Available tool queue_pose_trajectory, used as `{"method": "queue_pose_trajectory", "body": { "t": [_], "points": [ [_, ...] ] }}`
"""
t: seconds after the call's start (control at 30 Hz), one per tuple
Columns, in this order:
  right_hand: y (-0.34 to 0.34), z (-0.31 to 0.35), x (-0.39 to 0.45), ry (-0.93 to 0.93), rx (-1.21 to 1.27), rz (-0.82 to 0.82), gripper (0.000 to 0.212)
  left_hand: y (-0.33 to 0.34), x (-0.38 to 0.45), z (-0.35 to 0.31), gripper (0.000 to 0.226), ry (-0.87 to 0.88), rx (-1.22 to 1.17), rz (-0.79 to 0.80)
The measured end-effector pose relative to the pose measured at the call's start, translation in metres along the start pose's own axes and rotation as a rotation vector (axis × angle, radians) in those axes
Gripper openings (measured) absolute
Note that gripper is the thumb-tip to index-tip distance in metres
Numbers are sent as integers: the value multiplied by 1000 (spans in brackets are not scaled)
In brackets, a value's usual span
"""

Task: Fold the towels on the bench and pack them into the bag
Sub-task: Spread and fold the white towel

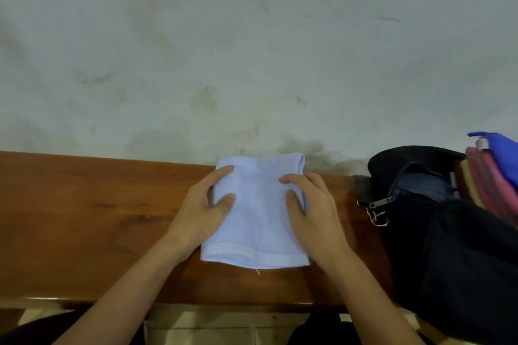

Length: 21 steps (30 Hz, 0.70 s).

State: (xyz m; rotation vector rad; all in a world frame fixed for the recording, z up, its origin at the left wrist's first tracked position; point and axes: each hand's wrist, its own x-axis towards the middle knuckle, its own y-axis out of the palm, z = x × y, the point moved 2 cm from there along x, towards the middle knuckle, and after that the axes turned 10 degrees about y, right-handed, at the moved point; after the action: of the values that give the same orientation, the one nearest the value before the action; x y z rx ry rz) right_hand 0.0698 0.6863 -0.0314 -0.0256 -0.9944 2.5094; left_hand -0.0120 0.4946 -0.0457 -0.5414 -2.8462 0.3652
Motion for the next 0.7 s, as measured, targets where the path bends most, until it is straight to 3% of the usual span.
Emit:
{"method": "queue_pose_trajectory", "body": {
  "t": [0.37, 0.57, 0.7],
  "points": [
    [-117, -4, 5, -9, -5, -146, 28, 76, 10, -80, 49, 169, -224, 22],
    [-227, -38, 19, 69, -40, -299, 26, 164, 45, -145, 48, 277, -298, 98],
    [-297, -76, 34, 111, -202, -351, 26, 238, 67, -181, 51, 300, -316, 199]
  ]
}}
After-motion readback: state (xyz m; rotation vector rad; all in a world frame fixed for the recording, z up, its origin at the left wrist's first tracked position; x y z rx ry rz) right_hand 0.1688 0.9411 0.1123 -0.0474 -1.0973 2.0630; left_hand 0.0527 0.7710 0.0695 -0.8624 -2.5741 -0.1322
